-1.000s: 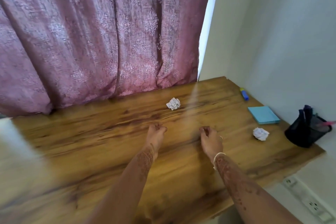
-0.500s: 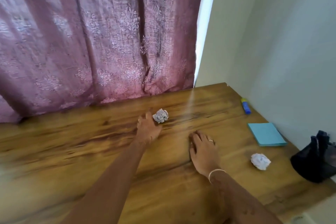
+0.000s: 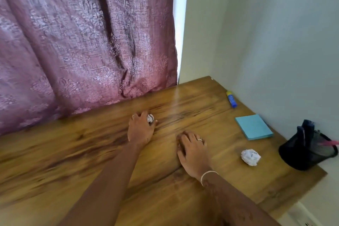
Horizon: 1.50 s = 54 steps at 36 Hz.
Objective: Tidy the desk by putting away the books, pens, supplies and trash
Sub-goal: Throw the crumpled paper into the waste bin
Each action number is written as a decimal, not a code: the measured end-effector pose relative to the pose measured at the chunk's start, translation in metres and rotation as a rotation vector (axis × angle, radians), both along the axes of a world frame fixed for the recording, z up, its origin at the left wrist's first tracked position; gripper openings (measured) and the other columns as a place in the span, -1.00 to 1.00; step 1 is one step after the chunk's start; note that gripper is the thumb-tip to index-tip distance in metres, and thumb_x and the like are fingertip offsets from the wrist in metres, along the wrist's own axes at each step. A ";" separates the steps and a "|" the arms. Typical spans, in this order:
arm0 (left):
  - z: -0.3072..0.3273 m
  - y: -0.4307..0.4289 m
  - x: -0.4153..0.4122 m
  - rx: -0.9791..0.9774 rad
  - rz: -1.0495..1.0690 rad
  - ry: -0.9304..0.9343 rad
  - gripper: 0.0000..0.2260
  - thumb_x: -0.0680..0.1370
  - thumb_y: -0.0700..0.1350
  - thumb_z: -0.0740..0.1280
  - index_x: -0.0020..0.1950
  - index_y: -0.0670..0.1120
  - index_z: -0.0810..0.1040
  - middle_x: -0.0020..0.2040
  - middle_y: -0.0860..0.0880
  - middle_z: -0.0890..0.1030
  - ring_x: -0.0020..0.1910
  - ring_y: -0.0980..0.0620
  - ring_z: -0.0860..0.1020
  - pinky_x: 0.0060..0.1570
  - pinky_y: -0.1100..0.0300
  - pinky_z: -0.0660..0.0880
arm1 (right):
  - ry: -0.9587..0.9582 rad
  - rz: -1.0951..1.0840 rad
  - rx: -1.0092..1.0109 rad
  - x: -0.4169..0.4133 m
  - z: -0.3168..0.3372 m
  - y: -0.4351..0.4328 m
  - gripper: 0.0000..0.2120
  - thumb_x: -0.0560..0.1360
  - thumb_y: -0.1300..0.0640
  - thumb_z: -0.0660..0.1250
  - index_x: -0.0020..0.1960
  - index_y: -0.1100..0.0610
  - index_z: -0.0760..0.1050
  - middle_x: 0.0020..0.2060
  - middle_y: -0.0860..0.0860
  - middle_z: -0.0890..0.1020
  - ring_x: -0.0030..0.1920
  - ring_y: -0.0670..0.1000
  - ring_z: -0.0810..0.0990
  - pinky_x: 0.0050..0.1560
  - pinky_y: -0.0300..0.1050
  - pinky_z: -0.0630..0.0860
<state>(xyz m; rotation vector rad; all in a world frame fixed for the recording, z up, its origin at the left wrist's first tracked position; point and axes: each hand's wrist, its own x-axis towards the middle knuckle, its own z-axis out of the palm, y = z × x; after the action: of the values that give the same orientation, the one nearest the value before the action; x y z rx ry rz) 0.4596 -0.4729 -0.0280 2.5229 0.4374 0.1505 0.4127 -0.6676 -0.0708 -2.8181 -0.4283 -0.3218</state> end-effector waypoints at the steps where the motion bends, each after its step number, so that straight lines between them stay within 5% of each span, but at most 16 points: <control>1: 0.000 0.000 0.000 -0.015 0.000 -0.012 -0.59 0.53 0.10 0.35 0.34 0.02 0.43 0.25 -0.20 0.42 0.22 -0.21 0.44 0.21 -0.04 0.44 | 0.004 0.000 0.002 0.000 0.001 0.000 -0.66 0.49 -0.06 0.06 0.15 -0.04 0.49 0.17 -0.08 0.52 0.18 0.01 0.48 0.13 0.02 0.41; 10: 0.001 -0.003 -0.010 -0.173 -0.030 -0.062 -0.74 0.50 -0.06 0.37 0.13 -0.11 0.45 0.01 -0.08 0.38 0.03 -0.09 0.43 0.00 0.18 0.30 | 0.042 0.018 0.030 -0.001 0.004 0.001 -0.64 0.51 -0.07 0.03 0.19 -0.05 0.47 0.20 -0.10 0.50 0.21 -0.02 0.46 0.16 0.00 0.38; 18: 0.003 -0.016 -0.031 -0.422 -0.171 -0.087 -0.77 0.51 -0.20 0.32 0.14 0.01 0.55 0.07 -0.07 0.60 0.01 -0.03 0.55 -0.06 0.25 0.38 | 0.072 0.058 -0.007 -0.004 0.007 -0.004 -0.64 0.54 -0.05 0.03 0.24 -0.04 0.45 0.27 -0.11 0.46 0.27 -0.05 0.45 0.19 -0.05 0.36; 24: 0.008 -0.032 -0.042 -0.584 -0.186 -0.080 -0.73 0.54 -0.21 0.27 -0.18 0.17 0.58 -0.03 -0.05 0.62 -0.12 0.01 0.57 0.00 0.01 0.55 | 0.146 0.031 -0.010 -0.009 0.027 -0.019 -0.64 0.53 0.02 0.20 0.31 -0.02 0.42 0.34 -0.09 0.41 0.36 -0.03 0.34 0.34 -0.03 0.23; 30: 0.009 -0.054 -0.047 -0.696 -0.221 -0.015 -0.82 0.56 -0.21 0.26 -0.10 0.02 0.61 -0.04 -0.04 0.63 -0.14 0.01 0.58 -0.04 -0.02 0.59 | -0.014 -0.387 0.064 -0.020 0.042 -0.063 -0.61 0.48 0.13 0.26 0.30 -0.07 0.43 0.41 -0.02 0.33 0.42 0.04 0.25 0.39 0.17 0.14; 35: 0.008 -0.070 -0.054 -0.734 -0.272 0.025 -0.85 0.58 -0.20 0.27 -0.05 -0.03 0.62 0.07 -0.05 0.58 0.01 -0.03 0.59 -0.22 0.20 0.60 | 0.004 -0.696 0.086 -0.034 0.041 -0.104 -0.57 0.50 0.08 0.31 0.35 -0.09 0.38 0.45 0.06 0.22 0.45 0.11 0.13 0.32 0.21 0.21; 43: 0.016 -0.089 -0.074 -0.818 -0.301 0.074 -0.86 0.60 -0.17 0.27 0.08 -0.11 0.60 0.08 -0.06 0.57 -0.02 0.03 0.57 -0.24 0.25 0.58 | 0.130 -0.617 0.156 -0.066 0.024 -0.127 -0.59 0.56 0.00 0.24 0.39 -0.02 0.35 0.22 0.12 0.47 0.21 0.15 0.44 0.21 0.01 0.43; 49: 0.021 -0.097 -0.093 -0.978 -0.259 0.136 -0.87 0.59 -0.15 0.27 0.05 -0.08 0.61 0.17 -0.08 0.56 0.06 -0.10 0.60 -0.21 0.14 0.59 | 0.122 -0.581 0.354 -0.092 0.036 -0.123 -0.65 0.54 0.18 0.28 0.32 0.07 0.41 0.24 0.10 0.44 0.23 0.13 0.47 0.24 0.00 0.43; 54: 0.029 -0.106 -0.121 -1.100 -0.269 0.167 -0.83 0.60 -0.21 0.23 0.03 -0.13 0.62 0.02 -0.11 0.61 -0.09 -0.04 0.56 -0.21 0.13 0.58 | 0.048 -0.672 0.526 -0.124 0.042 -0.114 -0.65 0.55 0.16 0.25 0.33 0.04 0.40 0.22 0.12 0.45 0.20 0.19 0.48 0.23 0.04 0.41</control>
<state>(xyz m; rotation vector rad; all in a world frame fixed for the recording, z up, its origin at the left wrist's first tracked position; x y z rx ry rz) 0.3382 -0.5791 0.0007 1.4791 0.1524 -0.3277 0.2883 -0.7815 -0.0292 -2.3480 0.5575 -0.4180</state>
